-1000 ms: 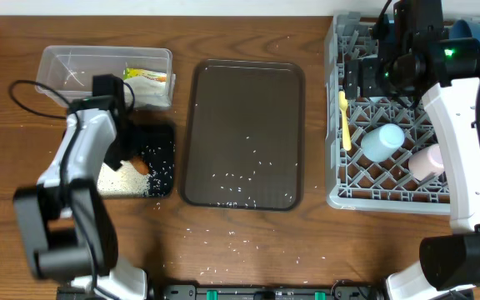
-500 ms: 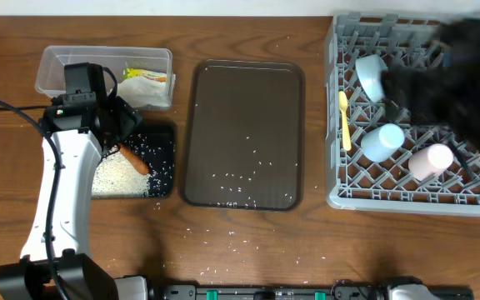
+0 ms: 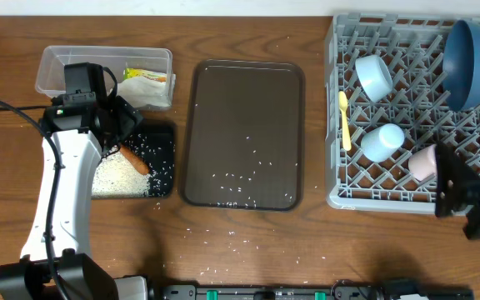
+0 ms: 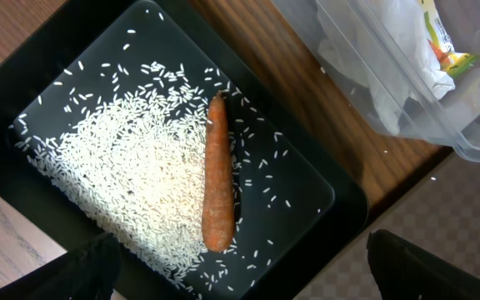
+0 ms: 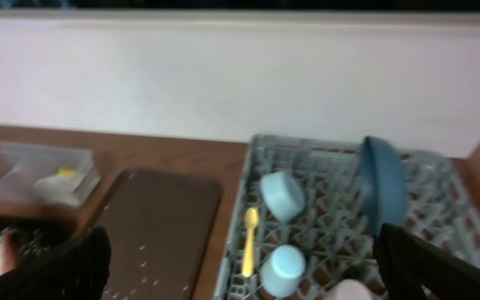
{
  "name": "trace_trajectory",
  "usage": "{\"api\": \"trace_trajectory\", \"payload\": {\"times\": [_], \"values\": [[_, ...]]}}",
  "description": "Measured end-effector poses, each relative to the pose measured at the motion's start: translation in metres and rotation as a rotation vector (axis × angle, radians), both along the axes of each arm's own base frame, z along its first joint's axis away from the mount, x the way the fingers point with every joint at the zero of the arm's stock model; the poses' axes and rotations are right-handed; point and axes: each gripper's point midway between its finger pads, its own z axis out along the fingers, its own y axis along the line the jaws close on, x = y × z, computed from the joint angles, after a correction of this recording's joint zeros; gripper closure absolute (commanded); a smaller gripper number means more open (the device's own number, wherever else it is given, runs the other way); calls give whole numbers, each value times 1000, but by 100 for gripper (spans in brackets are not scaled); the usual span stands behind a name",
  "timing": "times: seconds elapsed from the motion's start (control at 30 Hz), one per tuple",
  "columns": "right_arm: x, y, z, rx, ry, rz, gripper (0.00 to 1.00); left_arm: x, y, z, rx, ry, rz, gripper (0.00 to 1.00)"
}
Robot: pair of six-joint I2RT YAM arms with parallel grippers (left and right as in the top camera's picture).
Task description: Sort waste into correct bins and load items into the dishwasher rack
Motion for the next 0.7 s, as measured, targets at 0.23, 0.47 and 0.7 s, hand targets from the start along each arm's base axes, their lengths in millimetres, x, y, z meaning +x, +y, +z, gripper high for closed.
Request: {"api": "trace_trajectory", "payload": {"times": [0.23, 0.47, 0.7], "values": [[40, -32, -17, -16, -190, -180, 1, 0, 0, 0, 1, 0, 0, 4], [72, -33, -142, -7, -276, -174, 1, 0, 0, 0, 0, 0, 1, 4], [68, -23, -257, 0, -305, -122, 1, 0, 0, 0, 0, 1, 1, 4]]}}
